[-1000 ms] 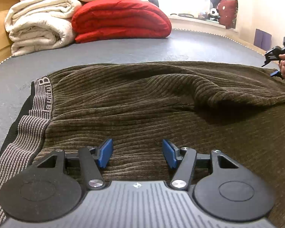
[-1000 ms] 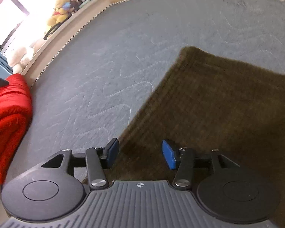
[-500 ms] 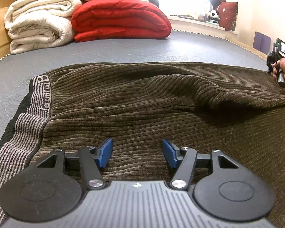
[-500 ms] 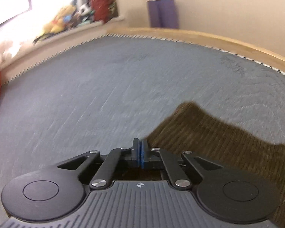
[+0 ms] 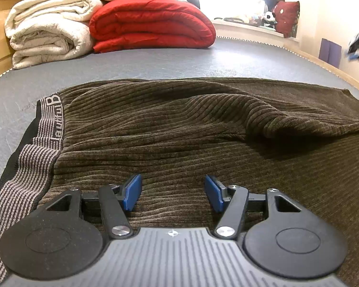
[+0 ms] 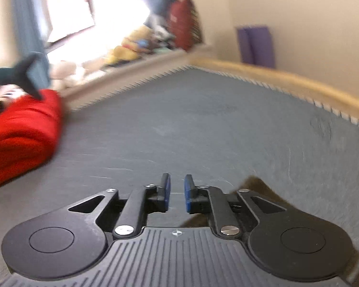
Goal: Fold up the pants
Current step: 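Lay the folded leg down near the waistband and open the right gripper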
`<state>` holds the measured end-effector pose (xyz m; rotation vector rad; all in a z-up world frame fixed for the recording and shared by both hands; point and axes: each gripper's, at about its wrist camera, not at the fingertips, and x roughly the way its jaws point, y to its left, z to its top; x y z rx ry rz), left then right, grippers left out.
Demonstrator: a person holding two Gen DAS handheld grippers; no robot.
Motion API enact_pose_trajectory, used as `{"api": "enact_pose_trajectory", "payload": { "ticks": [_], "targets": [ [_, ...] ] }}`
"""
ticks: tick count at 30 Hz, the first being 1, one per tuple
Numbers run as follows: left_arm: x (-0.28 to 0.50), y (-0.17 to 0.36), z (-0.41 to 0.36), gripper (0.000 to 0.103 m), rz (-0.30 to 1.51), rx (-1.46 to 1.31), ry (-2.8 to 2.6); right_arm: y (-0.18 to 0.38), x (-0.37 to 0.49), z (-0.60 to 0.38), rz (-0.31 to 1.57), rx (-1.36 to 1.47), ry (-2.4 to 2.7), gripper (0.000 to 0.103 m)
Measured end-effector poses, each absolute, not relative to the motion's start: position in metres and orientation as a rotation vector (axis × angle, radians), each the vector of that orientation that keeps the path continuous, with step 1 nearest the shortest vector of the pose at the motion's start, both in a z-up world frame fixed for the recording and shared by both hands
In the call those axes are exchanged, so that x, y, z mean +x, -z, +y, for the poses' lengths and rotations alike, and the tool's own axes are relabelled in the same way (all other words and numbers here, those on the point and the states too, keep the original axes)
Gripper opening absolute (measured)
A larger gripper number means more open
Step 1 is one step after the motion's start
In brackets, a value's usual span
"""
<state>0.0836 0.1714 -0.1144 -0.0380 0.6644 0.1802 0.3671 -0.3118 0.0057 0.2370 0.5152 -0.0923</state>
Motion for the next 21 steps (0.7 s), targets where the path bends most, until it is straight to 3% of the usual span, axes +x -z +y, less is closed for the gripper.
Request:
{"api": "enact_pose_trajectory", "payload": {
  "ticks": [5,9,15,21],
  "targets": [
    [0.084,0.110,0.162,0.065,0.688,0.012,-0.210,-0.074,0.280,-0.298,0.479,0.294,-0.010,0.032],
    [0.072,0.103,0.152,0.065,0.748,0.004,-0.234,-0.096,0.196,-0.273,0.498,0.278,-0.103,0.044],
    [0.046,0.088,0.142,0.065,0.878,-0.008,-0.207,-0.054,0.099,-0.224,0.701,0.142,-0.215,0.046],
    [0.026,0.070,0.145,0.066,0.978,-0.038,-0.143,-0.010,0.061,-0.187,0.881,0.134,-0.230,0.046]
  ]
}}
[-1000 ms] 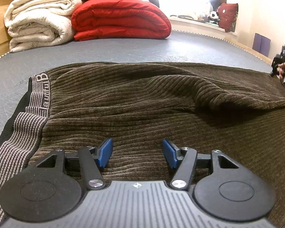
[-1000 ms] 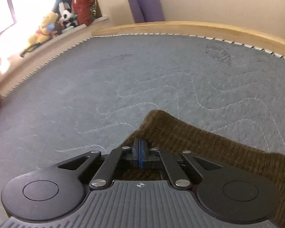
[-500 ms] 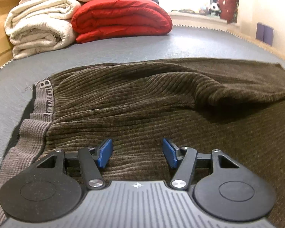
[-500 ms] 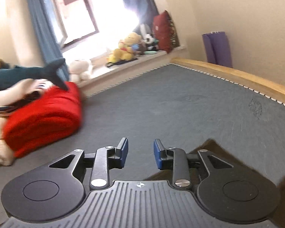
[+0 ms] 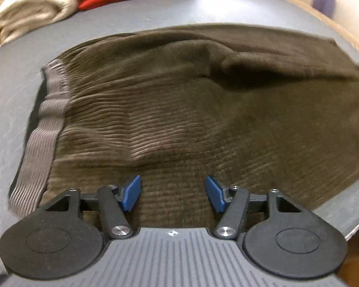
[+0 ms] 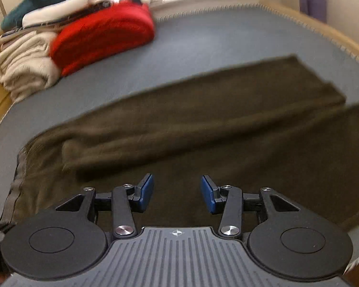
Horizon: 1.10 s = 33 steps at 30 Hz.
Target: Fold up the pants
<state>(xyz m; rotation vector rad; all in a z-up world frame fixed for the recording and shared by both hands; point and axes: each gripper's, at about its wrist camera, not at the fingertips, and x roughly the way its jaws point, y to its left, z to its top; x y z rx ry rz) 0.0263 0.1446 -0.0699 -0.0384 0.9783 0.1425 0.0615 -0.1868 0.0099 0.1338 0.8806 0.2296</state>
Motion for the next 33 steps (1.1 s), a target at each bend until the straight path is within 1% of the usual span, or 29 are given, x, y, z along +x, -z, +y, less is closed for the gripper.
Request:
{"api": "enact_pose_trajectory", "payload": {
  "ticks": [1,3,4,6,7,10,13,15,16,18,20,22,25,30,31,33],
  "targets": [
    [0.020,0.062,0.151,0.066,0.945,-0.075,-0.162,-0.008,0.055,-0.181,0.884,0.123,-0.247,0.046],
    [0.012,0.048,0.163,0.059,0.907,-0.108,-0.199,0.001,0.042,-0.166,0.903,0.049,-0.279,0.046],
    [0.010,0.042,0.170,0.054,0.894,-0.113,-0.215,0.004,0.039,-0.159,0.910,0.007,-0.295,0.046],
    [0.009,0.034,0.183,0.049,0.880,-0.116,-0.227,0.009,0.032,-0.147,0.926,-0.064,-0.325,0.046],
    [0.012,0.031,0.191,0.044,0.875,-0.104,-0.241,0.013,0.029,-0.142,0.937,-0.086,-0.338,0.046],
    [0.025,0.021,0.219,0.044,0.869,-0.047,-0.303,0.029,0.026,-0.135,0.976,-0.142,-0.357,0.046],
    [0.034,0.022,0.257,0.050,0.877,-0.056,-0.359,0.039,0.028,-0.130,1.011,-0.170,-0.360,0.046],
    [0.027,0.039,0.278,0.056,0.901,-0.084,-0.400,0.044,0.024,-0.130,1.026,-0.182,-0.372,0.046],
    [0.027,0.048,0.291,0.056,0.950,-0.148,-0.427,0.045,0.024,-0.128,1.030,-0.187,-0.384,0.046],
    [0.020,0.049,0.310,0.058,0.940,-0.286,-0.418,0.045,0.020,-0.126,1.029,-0.199,-0.421,0.046],
    [0.018,0.049,0.317,0.061,0.942,-0.331,-0.396,0.045,0.016,-0.120,1.031,-0.219,-0.467,0.047],
    [0.023,0.055,0.319,0.062,0.994,-0.356,-0.356,0.049,0.012,-0.112,1.050,-0.259,-0.514,0.047],
    [0.028,0.062,0.323,0.070,1.046,-0.385,-0.341,0.058,0.005,-0.103,1.066,-0.341,-0.542,0.047],
    [0.024,0.065,0.328,0.070,1.065,-0.420,-0.341,0.057,0.004,-0.103,1.062,-0.338,-0.540,0.047],
    [0.024,0.064,0.328,0.069,1.069,-0.419,-0.339,0.057,0.005,-0.103,1.062,-0.334,-0.540,0.047],
    [0.027,0.064,0.327,0.057,1.078,-0.407,-0.327,0.056,0.004,-0.103,1.056,-0.333,-0.542,0.047]
  ]
}}
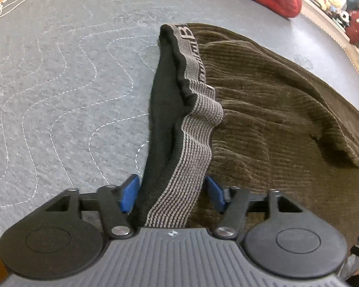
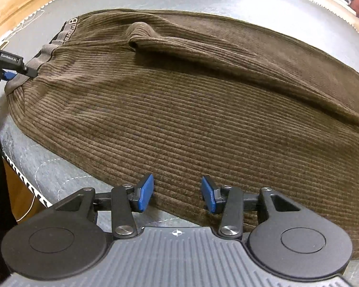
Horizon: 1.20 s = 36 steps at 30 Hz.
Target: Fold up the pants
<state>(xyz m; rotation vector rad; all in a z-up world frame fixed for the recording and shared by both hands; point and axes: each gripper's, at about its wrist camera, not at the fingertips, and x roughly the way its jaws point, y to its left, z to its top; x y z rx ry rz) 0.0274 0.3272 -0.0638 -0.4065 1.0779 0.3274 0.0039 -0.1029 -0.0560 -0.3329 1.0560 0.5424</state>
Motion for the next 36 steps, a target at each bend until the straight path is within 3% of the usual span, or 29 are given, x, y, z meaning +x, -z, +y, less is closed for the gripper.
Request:
{"api": "enact_pose_trajectory", "payload": {
  "ticks": [2,6,9,12,15,20,27,33,36],
  "targets": [
    [0.027,0.062,0.321,0.035,1.051,-0.377,-0.353,0.056,0.002,-0.101,1.058,-0.340,-0.547,0.047],
    [0.026,0.053,0.293,0.028,0.993,-0.198,-0.416,0.057,0.001,-0.100,1.060,-0.351,-0.546,0.047],
    [0.028,0.055,0.295,0.041,1.013,-0.197,-0.444,0.056,0.000,-0.103,1.055,-0.349,-0.540,0.047],
    [0.018,0.042,0.288,0.043,0.898,-0.156,-0.465,0.051,0.000,-0.107,1.018,-0.344,-0.521,0.047],
    [0.009,0.030,0.271,0.055,0.807,-0.081,-0.384,0.046,0.002,-0.113,1.005,-0.316,-0.496,0.047],
    [0.012,0.033,0.252,0.055,0.833,-0.049,-0.200,0.054,0.005,-0.114,1.046,-0.340,-0.472,0.047],
    [0.036,0.068,0.234,0.054,1.080,-0.097,-0.016,0.054,0.006,-0.110,1.049,-0.353,-0.467,0.047],
    [0.034,0.067,0.231,0.057,1.000,-0.155,-0.023,0.052,0.009,-0.110,1.041,-0.347,-0.454,0.047],
    [0.030,0.058,0.227,0.068,0.924,-0.149,-0.031,0.043,0.011,-0.111,0.992,-0.316,-0.450,0.047]
  ]
}}
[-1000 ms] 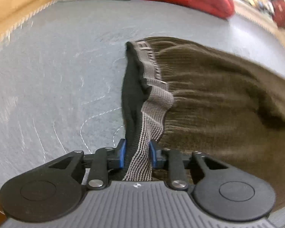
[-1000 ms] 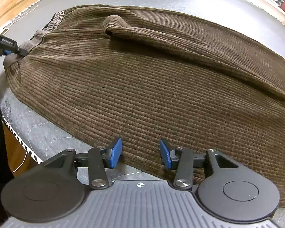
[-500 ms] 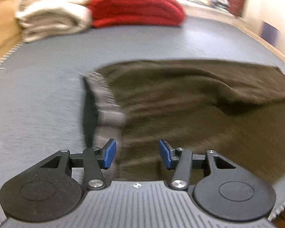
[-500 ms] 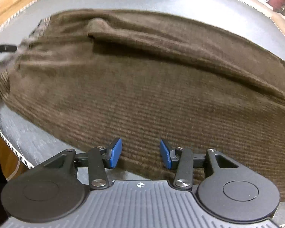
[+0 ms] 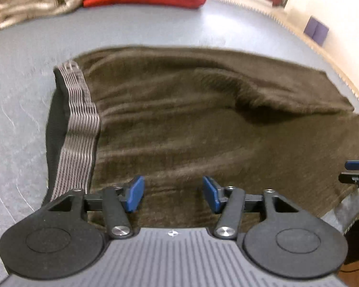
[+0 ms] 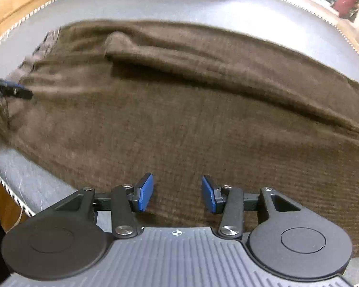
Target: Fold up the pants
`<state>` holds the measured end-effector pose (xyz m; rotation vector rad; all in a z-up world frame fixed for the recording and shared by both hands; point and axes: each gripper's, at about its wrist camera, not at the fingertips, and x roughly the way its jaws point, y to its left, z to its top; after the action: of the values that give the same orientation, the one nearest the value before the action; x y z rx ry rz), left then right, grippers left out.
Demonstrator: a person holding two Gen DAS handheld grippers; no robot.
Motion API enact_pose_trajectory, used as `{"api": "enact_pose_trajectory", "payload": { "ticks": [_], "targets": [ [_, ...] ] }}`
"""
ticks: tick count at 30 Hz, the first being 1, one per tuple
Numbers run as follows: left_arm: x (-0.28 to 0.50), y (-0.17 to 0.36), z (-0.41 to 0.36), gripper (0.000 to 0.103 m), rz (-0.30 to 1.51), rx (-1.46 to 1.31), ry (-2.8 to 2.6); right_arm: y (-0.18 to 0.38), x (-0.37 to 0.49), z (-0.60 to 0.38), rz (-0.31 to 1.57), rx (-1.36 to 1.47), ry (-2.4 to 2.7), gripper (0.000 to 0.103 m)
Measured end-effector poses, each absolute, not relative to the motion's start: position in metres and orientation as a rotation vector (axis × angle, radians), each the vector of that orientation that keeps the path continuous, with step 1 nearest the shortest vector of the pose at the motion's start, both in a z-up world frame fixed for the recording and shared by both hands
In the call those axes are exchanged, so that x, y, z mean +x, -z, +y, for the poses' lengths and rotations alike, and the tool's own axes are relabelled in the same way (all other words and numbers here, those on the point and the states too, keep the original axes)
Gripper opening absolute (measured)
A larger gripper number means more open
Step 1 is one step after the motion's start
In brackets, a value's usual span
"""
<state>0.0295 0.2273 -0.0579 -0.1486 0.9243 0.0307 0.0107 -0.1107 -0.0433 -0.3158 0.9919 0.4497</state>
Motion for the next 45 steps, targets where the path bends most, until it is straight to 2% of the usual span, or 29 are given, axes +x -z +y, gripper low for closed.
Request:
{"api": "enact_pose_trajectory", "payload": {
  "ticks": [1,2,8,15,20,25,29,34,40,45],
  "targets": [
    [0.027,0.054,0.227,0.077,0.901,-0.152,-0.044,0.040,0.012,-0.112,0.973,-0.302,-0.444,0.047],
    [0.027,0.051,0.227,0.080,0.879,-0.161,-0.055,0.037,0.013,-0.113,0.954,-0.286,-0.435,0.047],
    [0.017,0.038,0.242,0.080,0.770,-0.260,-0.101,0.024,0.023,-0.127,0.868,-0.223,-0.345,0.047],
    [0.012,0.030,0.248,0.079,0.761,-0.324,-0.105,0.020,0.032,-0.140,0.853,-0.177,-0.283,0.047],
    [0.007,0.024,0.241,0.068,0.717,-0.297,-0.062,0.022,0.033,-0.137,0.855,-0.180,-0.288,0.047],
    [0.005,0.021,0.236,0.042,0.688,-0.278,-0.026,0.020,0.032,-0.133,0.836,-0.183,-0.287,0.047],
    [0.002,0.017,0.230,0.033,0.666,-0.249,0.010,0.004,0.034,-0.138,0.763,-0.145,-0.274,0.046],
    [0.003,0.018,0.223,0.032,0.666,-0.202,0.042,-0.034,0.045,-0.155,0.671,-0.041,-0.296,0.029],
    [0.008,0.022,0.219,0.032,0.674,-0.180,0.067,-0.094,0.064,-0.186,0.545,-0.025,-0.369,0.029],
    [0.016,0.026,0.216,0.032,0.691,-0.174,0.077,-0.070,0.083,-0.213,0.595,-0.018,-0.353,0.031]
  ]
}}
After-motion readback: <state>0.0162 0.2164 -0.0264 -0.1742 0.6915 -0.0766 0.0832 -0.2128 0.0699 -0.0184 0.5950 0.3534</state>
